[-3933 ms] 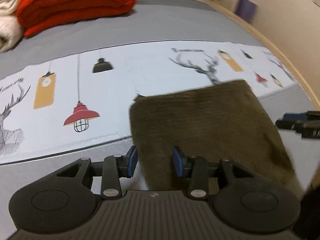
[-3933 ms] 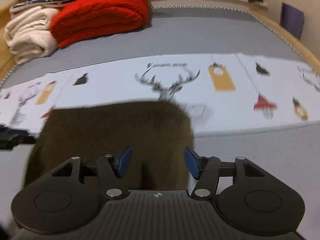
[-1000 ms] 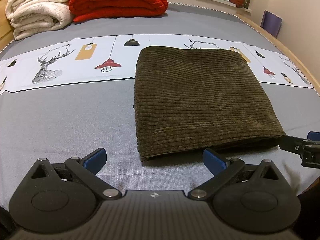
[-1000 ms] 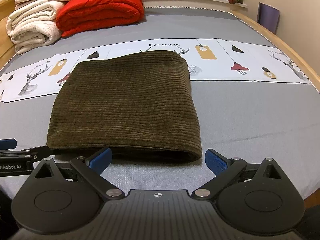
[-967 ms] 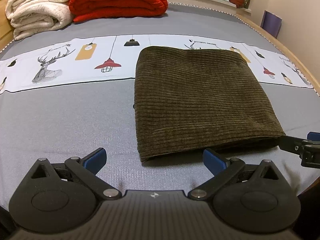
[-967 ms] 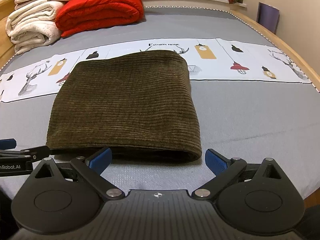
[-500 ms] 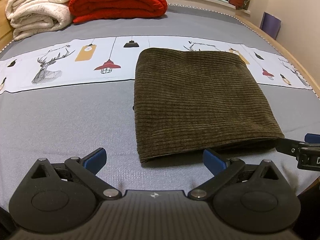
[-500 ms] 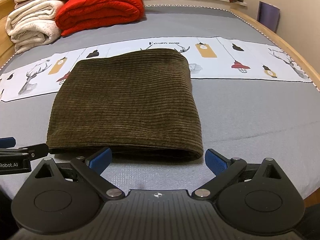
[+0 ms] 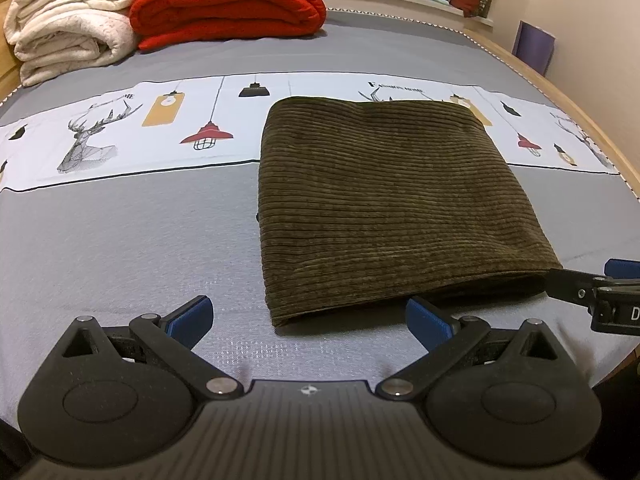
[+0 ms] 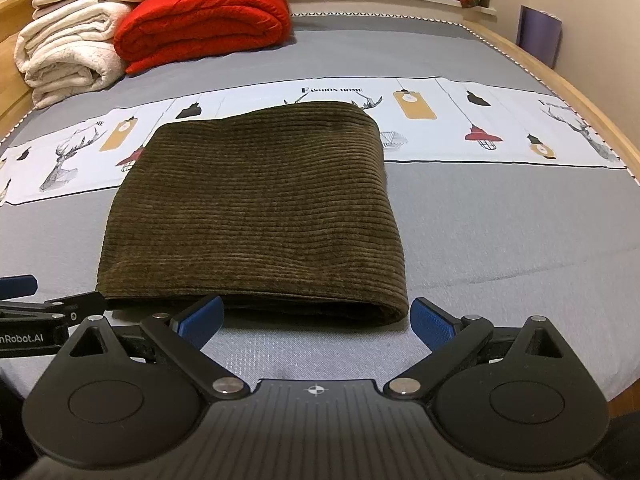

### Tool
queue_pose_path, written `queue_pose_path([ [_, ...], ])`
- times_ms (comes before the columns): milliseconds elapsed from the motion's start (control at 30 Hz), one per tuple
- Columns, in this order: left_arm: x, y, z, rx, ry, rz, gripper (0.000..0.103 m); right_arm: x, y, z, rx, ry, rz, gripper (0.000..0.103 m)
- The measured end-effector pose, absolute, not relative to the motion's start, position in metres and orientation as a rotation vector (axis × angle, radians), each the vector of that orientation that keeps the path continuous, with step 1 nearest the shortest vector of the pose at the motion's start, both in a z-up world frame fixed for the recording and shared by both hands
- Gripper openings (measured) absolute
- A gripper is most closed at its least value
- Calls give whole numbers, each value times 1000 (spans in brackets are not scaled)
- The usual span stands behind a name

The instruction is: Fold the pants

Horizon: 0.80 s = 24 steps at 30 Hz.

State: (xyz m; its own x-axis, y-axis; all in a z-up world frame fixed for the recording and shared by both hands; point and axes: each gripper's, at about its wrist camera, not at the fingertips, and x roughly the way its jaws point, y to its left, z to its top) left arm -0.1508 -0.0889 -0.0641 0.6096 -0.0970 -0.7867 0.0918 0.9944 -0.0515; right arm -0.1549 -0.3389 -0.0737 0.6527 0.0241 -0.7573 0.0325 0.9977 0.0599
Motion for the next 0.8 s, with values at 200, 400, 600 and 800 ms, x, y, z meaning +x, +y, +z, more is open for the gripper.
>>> queue_pose_path([
  [200, -150, -91, -65, -2, 909, -113, 103, -155, -338, -73, 71, 860, -4, 99],
  [400, -151, -91, -65, 0, 904, -117, 103, -155, -338, -73, 70, 860, -4, 99],
  [600, -152, -91, -65, 4, 899, -121, 103, -155, -338, -73, 71, 860, -4, 99],
  [800, -152, -89, -64, 7, 894, -127, 103, -155, -338, -73, 71, 860, -4, 99],
])
